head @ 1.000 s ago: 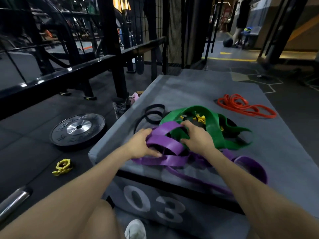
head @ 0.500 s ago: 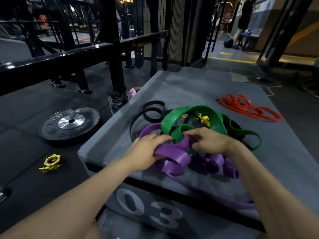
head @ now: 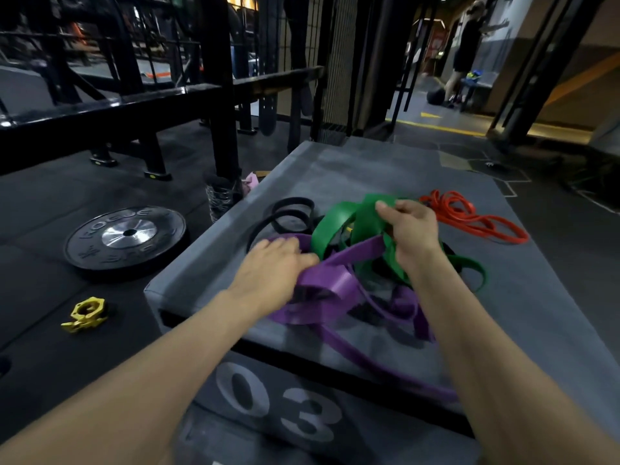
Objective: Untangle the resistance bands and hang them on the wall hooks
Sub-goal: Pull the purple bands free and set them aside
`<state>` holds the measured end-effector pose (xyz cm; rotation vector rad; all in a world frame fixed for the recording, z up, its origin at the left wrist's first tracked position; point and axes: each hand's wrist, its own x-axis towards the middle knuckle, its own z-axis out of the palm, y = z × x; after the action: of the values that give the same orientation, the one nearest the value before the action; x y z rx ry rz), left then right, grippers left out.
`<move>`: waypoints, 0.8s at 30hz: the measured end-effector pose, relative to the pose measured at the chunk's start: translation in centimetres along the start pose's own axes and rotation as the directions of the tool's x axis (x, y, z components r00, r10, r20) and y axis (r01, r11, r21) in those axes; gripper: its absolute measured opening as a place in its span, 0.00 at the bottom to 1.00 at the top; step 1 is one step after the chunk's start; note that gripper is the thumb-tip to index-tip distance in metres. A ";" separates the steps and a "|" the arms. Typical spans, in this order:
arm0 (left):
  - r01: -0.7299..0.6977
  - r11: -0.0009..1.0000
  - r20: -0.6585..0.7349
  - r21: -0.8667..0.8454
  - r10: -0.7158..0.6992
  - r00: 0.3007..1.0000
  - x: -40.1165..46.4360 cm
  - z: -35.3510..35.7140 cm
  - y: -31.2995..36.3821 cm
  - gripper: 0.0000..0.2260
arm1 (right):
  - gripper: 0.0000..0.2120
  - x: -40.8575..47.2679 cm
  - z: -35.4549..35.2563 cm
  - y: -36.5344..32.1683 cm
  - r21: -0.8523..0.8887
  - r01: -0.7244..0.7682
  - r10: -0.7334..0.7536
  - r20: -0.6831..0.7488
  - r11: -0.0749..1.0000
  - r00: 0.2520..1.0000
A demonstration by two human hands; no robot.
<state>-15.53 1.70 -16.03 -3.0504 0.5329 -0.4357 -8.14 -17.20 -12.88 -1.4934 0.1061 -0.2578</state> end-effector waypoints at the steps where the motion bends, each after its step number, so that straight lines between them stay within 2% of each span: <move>1: 0.024 0.999 -0.034 0.027 -0.023 0.999 0.2 -0.2 -0.2 0.22 | 0.15 0.5 -0.5 -0.1 0.135 0.006 0.002 -0.057 0.991 0.998; 4: 0.052 0.996 -0.045 0.071 -0.049 0.998 0.4 -0.6 -0.5 0.24 | 0.18 0.6 -1.2 -0.7 0.236 0.073 -0.039 -0.144 0.969 0.989; 8: 0.135 0.987 -0.073 0.083 -0.129 0.989 0.5 -1.9 -2.4 0.21 | 0.20 0.5 -1.7 -0.9 0.320 0.167 -0.091 -0.240 0.933 0.967; 11: 0.167 0.971 -0.118 0.169 -0.149 0.982 1.3 -4.0 -4.1 0.20 | 0.19 0.6 -1.8 -1.3 0.347 0.208 -0.113 -0.275 0.915 0.955; 15: 0.169 0.966 -0.340 0.198 -0.095 0.936 5.5 -8.3 -5.4 0.16 | 0.18 1.8 -2.6 -2.7 0.379 0.262 -0.122 -0.356 0.888 0.927; 17: 0.158 0.969 -0.367 0.191 -0.079 0.927 7.3 -8.7 -4.6 0.15 | 0.17 2.7 -3.5 -2.7 0.384 0.244 -0.090 -0.377 0.890 0.922; 19: 0.125 0.961 -0.245 0.247 -0.063 0.967 7.2 -6.1 -3.4 0.15 | 0.15 3.1 -4.3 -1.1 0.288 0.165 -0.048 -0.374 0.943 0.926; 21: 0.051 0.939 -0.114 0.339 -0.013 0.993 5.3 -2.0 -2.7 0.16 | 0.10 3.1 -4.9 1.4 0.078 0.051 -0.021 -0.340 0.996 0.940; 23: -0.023 0.929 0.014 0.368 0.019 1.000 3.2 0.7 -2.6 0.22 | 0.08 2.7 -5.2 3.0 -0.128 -0.038 0.000 -0.283 0.991 0.959; 24: -0.032 0.934 0.115 0.357 -0.010 0.993 2.7 1.6 -2.5 0.23 | 0.10 2.5 -5.3 3.1 -0.222 -0.066 0.005 -0.263 0.973 0.965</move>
<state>-11.80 3.11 -16.66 -2.6996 0.4121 -0.3123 -6.56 -22.74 -16.17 -1.6791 0.3848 -0.4242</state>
